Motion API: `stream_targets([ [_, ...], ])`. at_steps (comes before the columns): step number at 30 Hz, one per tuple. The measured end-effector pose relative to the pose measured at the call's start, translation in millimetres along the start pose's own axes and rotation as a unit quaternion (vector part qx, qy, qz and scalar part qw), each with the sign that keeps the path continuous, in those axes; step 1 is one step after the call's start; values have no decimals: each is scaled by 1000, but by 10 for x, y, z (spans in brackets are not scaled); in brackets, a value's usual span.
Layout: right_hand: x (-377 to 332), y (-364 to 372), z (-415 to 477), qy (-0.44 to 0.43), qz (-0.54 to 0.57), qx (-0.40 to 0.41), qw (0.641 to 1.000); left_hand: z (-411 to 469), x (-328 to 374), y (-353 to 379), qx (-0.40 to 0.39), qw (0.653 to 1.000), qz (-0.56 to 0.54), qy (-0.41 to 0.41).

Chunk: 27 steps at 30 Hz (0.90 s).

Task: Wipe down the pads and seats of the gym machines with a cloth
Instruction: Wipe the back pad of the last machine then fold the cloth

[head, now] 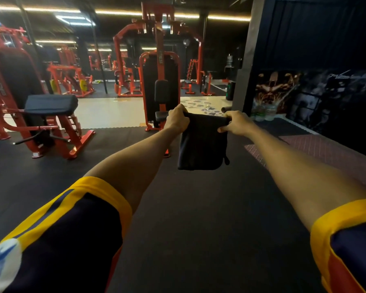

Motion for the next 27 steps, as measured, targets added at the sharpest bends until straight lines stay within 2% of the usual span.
stream_targets([
  [10,611,-214,2021,2,-26,34,999,2066,-152,710,-16,1000,-17,15],
  [16,1074,-217,3020,10,-34,24,999,3073,-257,1211,-30,999,-12,33],
  [22,1839,-198,4175,18,-40,46,998,4127,-373,2017,-31,996,-2,82],
  [25,2291,-148,4793,20,-51,34,998,4633,-443,2599,-82,991,23,107],
  [27,2542,-145,5240,19,-57,14,998,5014,-505,2905,-121,987,44,96],
])
Point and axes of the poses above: each hand's wrist, its own z-axis towards the middle knuckle, its own y-axis out of the palm, x = y × z, the point moved 10 cm from there along z, towards the middle knuckle, and after that the axes turned 1 degree about x, right-handed, at the moved point
